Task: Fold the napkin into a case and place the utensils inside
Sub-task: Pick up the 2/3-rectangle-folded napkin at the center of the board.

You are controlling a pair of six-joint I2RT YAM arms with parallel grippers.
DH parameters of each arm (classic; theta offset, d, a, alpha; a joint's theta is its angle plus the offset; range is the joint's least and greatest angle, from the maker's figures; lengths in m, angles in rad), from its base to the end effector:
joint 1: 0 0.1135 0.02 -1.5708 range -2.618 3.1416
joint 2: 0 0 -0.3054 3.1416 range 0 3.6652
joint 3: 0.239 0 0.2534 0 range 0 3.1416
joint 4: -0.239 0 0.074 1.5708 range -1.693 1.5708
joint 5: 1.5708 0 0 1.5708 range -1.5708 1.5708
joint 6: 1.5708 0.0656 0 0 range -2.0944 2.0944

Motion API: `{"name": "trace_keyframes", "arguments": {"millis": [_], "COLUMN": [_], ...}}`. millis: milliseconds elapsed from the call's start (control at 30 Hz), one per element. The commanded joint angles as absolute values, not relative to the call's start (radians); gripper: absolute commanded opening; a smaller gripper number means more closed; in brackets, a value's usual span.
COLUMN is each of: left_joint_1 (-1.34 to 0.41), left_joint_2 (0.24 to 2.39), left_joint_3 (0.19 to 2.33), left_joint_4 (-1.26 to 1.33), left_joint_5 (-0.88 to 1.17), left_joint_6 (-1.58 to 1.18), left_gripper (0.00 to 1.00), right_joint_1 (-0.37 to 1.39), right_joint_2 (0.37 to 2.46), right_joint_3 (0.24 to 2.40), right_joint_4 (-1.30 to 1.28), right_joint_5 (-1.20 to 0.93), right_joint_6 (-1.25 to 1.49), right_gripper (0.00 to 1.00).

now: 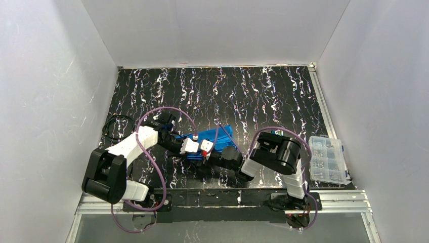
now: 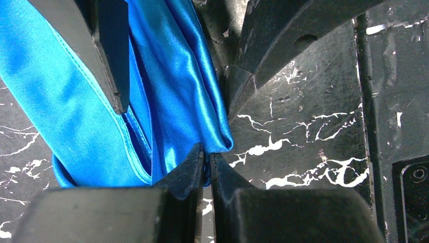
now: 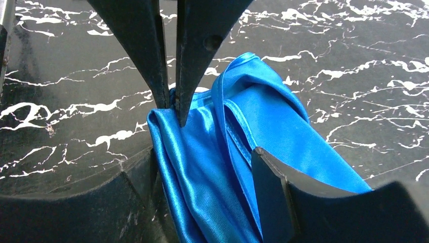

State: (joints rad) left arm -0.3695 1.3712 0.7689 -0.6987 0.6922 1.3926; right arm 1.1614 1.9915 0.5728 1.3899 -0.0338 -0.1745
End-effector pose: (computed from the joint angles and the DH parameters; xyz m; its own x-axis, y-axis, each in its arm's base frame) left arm 0.1989 -0.1219 0.2028 0.2704 0.7077 -0.6527 0.9619 -0.2262 0.1533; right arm 0.1496 0.3502 0.1540 0.1502 -0.0897 -0.9846 -0.9181 0.3567 -0.1726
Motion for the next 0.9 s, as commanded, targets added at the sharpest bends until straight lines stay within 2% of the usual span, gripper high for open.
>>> {"name": "trace_keyframes", "arguments": {"millis": [0,167,433,733,800,867], "left_joint_1": [-0.377,-0.372,-0.370,-0.368,-0.368,-0.369], "left_joint_2": [1.376,1.374,1.374,1.386,1.384,1.383], "left_joint_3": [0.803,0.811,0.815,0.795,0.794,0.792], "left_joint_4": [-0.744,-0.739,-0.756,-0.721,-0.721,-0.721], "left_joint_5": [0.747,0.743,0.752,0.732,0.727,0.720], "left_joint_6": [1.409,1.403,1.407,1.414,1.416,1.414], "left_gripper": [0.00,0.00,0.00,0.00,0.00,0.00], "right_joint_1": [1.175,1.185,1.192,1.192,1.192,1.192], "right_joint_2": [2.043,2.072,2.090,2.074,2.074,2.074], "right_joint_3": [0.623,0.616,0.629,0.624,0.625,0.626], "right_joint_4": [1.471,1.523,1.571,1.580,1.580,1.576], "right_joint_5": [-0.049,-0.024,0.081,0.067,0.055,0.038], "right_joint_6": [-0.158,-0.156,-0.107,-0.085,-0.080,-0.071], "right_gripper": [0.74,0.73,0.54,0.46,0.39,0.28]}}
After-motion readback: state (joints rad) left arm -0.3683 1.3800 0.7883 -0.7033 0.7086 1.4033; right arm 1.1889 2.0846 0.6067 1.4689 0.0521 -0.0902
